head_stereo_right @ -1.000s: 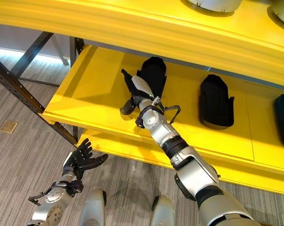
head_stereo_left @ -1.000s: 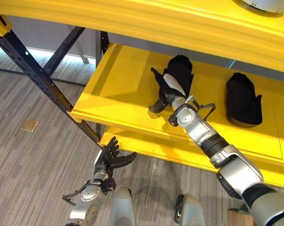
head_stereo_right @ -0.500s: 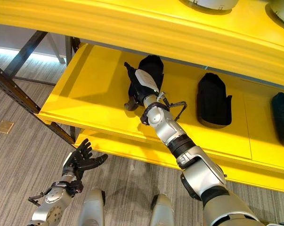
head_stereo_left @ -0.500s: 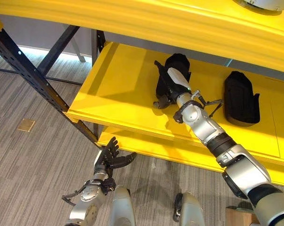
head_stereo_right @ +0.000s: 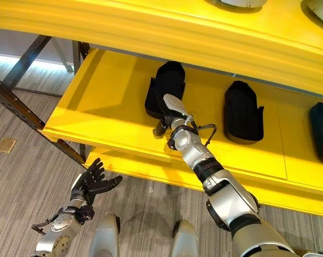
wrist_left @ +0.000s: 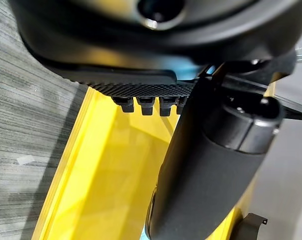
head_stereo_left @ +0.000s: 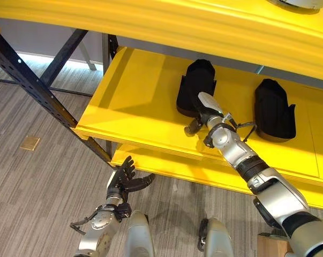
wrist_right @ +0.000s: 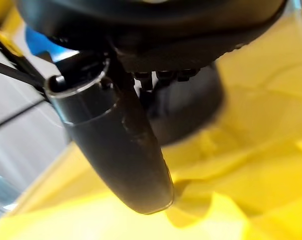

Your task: Move parts from the plastic box to the shelf.

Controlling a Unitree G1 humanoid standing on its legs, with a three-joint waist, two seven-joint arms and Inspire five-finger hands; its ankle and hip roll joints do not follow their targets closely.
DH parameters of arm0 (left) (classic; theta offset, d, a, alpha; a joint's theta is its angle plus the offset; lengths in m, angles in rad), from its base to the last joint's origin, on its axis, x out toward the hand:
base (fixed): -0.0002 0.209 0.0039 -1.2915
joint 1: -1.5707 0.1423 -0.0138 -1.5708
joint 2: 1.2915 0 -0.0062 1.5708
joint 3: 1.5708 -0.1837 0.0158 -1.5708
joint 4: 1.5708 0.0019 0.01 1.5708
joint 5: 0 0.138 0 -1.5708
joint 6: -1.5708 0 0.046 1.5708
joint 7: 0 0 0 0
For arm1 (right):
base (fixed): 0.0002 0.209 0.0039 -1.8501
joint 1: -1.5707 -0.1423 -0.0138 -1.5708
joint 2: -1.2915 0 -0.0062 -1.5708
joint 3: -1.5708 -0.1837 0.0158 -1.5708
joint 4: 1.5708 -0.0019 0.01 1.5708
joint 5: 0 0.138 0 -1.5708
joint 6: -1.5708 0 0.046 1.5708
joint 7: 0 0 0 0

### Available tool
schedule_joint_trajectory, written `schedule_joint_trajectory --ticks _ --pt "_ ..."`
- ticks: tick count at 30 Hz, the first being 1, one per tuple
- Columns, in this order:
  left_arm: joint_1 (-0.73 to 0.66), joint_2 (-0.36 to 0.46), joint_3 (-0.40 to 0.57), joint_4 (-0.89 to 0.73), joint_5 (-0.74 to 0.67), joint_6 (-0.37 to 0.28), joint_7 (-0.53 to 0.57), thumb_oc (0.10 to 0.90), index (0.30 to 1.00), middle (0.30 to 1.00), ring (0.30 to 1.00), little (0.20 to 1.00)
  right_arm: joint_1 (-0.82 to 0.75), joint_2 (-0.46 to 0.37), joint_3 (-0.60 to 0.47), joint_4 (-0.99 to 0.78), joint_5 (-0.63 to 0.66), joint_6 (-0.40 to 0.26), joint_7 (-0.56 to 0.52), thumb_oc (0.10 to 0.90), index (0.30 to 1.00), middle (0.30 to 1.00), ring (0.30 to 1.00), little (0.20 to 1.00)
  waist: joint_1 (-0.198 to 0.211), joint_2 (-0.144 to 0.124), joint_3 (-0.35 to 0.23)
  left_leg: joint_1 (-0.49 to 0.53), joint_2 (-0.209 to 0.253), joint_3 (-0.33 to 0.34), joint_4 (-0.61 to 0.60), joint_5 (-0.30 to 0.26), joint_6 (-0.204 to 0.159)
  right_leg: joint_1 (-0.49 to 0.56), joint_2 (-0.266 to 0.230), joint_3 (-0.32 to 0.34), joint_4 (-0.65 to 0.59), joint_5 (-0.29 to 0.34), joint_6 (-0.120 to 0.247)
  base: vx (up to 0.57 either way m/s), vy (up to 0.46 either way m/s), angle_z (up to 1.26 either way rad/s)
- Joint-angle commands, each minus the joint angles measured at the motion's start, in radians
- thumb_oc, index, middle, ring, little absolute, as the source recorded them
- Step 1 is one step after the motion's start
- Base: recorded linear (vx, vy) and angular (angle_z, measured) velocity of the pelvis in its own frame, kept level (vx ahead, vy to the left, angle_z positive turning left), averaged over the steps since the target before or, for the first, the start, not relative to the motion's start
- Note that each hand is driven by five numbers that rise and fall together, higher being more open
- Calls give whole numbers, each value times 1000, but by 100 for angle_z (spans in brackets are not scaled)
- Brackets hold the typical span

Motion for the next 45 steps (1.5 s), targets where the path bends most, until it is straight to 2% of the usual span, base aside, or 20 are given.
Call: schedule_joint_trajectory --ticks 1,10,22,32,45 --pt "-41 53 13 -98 37 -87 -1 900 1000 1000 1000 1000 -105 -5 -40 -27 -25 -55 -42 900 1000 1000 1000 1000 30 -27 -5 9 25 -52 42 -41 40 90 -12 18 -120 86 -13 0 0 0" --pt "-39 53 13 -104 35 -88 0 900 1000 1000 1000 1000 -103 30 -23 59 -11 -45 -27 900 1000 1000 1000 1000 41 -21 3 3 19 -55 36 -34 40 85 -13 14 -117 85 -13 0 0 0" --pt "-42 43 18 -109 37 -87 1 900 1000 1000 1000 1000 -77 39 2 31 -38 -47 3 900 1000 1000 1000 1000 32 -30 4 9 23 -53 19 -26 37 88 -12 13 -125 89 -15 0 0 0" --pt "-48 23 32 -100 53 -80 7 900 1000 1000 1000 1000 -20 -14 15 -100 -88 -61 46 900 1000 1000 1000 1000 18 -50 2 15 30 -52 11 -21 30 88 -8 13 -120 83 -19 0 0 0" --pt "-48 9 49 -98 56 -74 9 900 1000 1000 1000 1000 36 -66 -5 -258 -96 -81 80 900 1000 1000 1000 1000 4 -59 2 24 38 -49 8 -21 27 88 -3 18 -115 80 -20 0 0 0"
